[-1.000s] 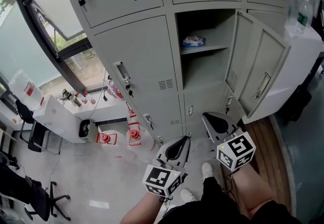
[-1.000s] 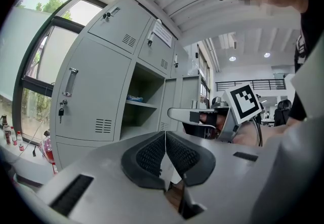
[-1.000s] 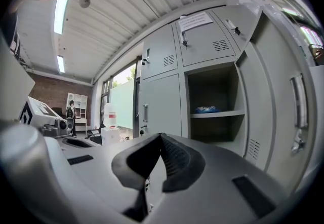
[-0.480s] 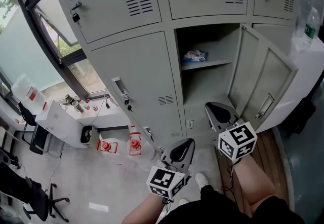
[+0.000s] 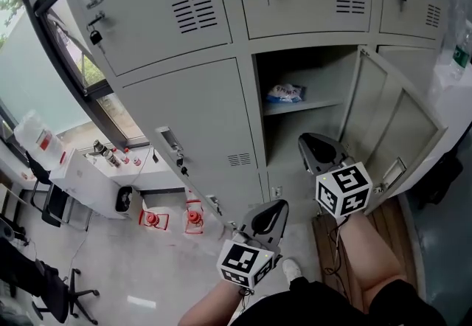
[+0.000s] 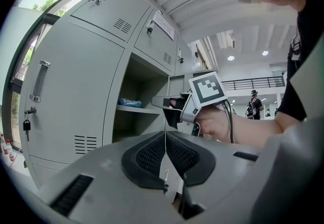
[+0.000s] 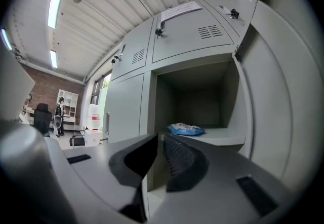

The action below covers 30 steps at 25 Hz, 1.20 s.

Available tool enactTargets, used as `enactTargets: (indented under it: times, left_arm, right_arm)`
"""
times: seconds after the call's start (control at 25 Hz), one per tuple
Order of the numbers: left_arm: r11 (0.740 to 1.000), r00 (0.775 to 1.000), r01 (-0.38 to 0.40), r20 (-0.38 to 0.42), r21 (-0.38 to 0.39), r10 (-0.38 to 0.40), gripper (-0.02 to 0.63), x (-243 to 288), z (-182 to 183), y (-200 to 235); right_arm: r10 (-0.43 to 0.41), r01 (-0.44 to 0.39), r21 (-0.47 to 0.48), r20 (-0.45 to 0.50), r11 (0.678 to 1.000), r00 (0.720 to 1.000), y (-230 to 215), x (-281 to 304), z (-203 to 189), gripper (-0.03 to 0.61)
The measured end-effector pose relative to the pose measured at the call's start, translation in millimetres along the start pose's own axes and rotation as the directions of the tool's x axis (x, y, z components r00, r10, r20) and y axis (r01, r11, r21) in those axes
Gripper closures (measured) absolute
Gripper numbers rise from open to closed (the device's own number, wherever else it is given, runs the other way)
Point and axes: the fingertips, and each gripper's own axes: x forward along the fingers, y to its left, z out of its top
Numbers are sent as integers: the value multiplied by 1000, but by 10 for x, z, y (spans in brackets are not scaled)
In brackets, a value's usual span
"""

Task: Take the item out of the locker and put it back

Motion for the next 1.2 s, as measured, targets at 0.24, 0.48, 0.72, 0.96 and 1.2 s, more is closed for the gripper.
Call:
enactTargets:
  times: [0.24, 0.48, 0.72, 0.96, 1.2]
  left_arm:
    - [1000, 1000, 0, 1, 22, -1, 595, 158, 67, 121]
    - [999, 1000, 6, -4, 39, -6, 595, 310, 87, 218]
    - [999, 1000, 5, -19, 44, -4, 594, 403, 57, 339]
    - [1000, 1000, -13, -27, 16, 14, 594, 476, 12, 460]
    - [1000, 999, -22, -43, 1, 22, 594, 499, -46, 577]
  right_arm:
    - [-53, 52, 24, 5, 998, 999, -319, 301, 60, 431]
    - [-103, 103, 23, -9, 994, 995, -606, 619, 114, 348]
    - [-122, 122, 2, -43, 993, 992, -763, 911, 98, 305]
    - [-108, 105, -29, -97, 994, 989, -831, 1157, 21, 279]
    - [-106, 97, -68, -136, 993, 985, -851, 1310, -42, 276]
